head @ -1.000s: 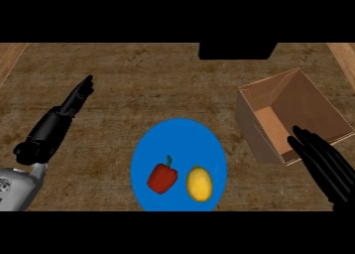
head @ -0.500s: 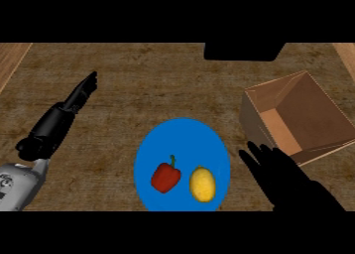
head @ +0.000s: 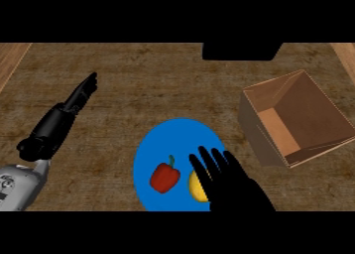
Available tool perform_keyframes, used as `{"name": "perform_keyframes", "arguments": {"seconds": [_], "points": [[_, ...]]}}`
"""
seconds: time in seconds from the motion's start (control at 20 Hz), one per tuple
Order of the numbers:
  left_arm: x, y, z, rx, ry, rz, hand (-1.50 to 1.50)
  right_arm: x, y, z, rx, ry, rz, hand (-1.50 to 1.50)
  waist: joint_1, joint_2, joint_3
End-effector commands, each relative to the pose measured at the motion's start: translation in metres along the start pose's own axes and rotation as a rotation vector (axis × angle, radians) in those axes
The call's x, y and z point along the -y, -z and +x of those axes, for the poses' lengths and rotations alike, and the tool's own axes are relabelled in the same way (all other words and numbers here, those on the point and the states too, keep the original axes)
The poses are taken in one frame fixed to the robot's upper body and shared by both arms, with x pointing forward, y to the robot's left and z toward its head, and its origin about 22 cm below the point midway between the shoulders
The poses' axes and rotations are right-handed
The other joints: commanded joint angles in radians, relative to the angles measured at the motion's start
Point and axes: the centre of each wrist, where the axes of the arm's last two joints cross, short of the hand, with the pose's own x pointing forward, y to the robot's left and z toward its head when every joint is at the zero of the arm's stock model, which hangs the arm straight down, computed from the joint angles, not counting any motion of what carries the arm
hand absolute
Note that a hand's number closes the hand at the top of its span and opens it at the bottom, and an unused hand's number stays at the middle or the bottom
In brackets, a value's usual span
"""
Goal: Pick the lemon from the plate and place it in the cardboard box
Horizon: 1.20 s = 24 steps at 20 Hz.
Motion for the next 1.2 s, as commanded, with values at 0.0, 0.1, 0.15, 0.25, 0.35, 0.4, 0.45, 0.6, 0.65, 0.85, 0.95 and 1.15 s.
{"name": "perform_keyframes", "arguments": {"seconds": [0.0,0.1,0.15,0.25,0.35,0.4,0.45,0.6,0.65,0.85,0.95,1.15], "points": [[0.01,-0.011,-0.003,-0.004,-0.009,0.018,0.0,-0.008,-0.004,0.028,-0.145,-0.072,0.064,-1.5,-0.007,-0.003,0.002],[0.003,0.004,0.0,-0.005,0.019,0.009,0.0,-0.017,0.02,0.036,-0.167,-0.081,0.074,-1.5,-0.013,0.002,0.002],[-0.009,-0.004,0.0,-0.005,0.015,0.013,0.0,-0.027,0.022,0.037,-0.2,-0.094,0.057,-1.5,-0.008,0.0,0.002],[0.005,0.006,-0.007,-0.014,-0.004,0.02,0.0,-0.022,0.035,0.038,-0.213,-0.128,0.042,-1.5,-0.018,0.004,0.002],[0.004,0.0,0.0,0.004,0.015,0.001,0.0,-0.024,0.031,0.041,-0.227,-0.139,0.006,-1.5,-0.014,0.0,0.003],[-0.008,0.003,-0.002,-0.001,0.004,-0.002,0.0,-0.019,0.041,0.058,-0.224,-0.119,0.013,-1.5,-0.011,0.002,0.002],[0.004,-0.003,0.001,-0.011,-0.005,0.014,0.0,-0.036,0.021,0.05,-0.216,-0.123,0.023,-1.5,-0.015,-0.001,0.003],[0.001,-0.004,-0.003,-0.001,0.001,0.019,0.0,-0.034,0.032,0.048,-0.237,-0.139,0.013,-1.5,-0.014,0.001,0.003],[-0.006,0.0,-0.006,0.006,0.006,0.021,0.0,-0.032,0.036,0.054,-0.248,-0.159,0.032,-1.5,-0.016,0.002,0.003],[-0.006,-0.002,-0.01,-0.001,0.002,0.013,0.0,-0.045,0.067,0.037,-0.292,-0.198,0.064,-1.5,-0.011,0.005,0.003],[-0.005,-0.005,0.006,0.004,0.0,0.005,0.0,-0.037,0.065,0.043,-0.301,-0.178,0.05,-1.5,-0.007,0.001,0.004],[0.003,-0.012,-0.002,-0.008,0.003,0.016,0.0,-0.042,0.067,0.042,-0.298,-0.184,0.057,-1.5,-0.01,0.002,0.004]]}}
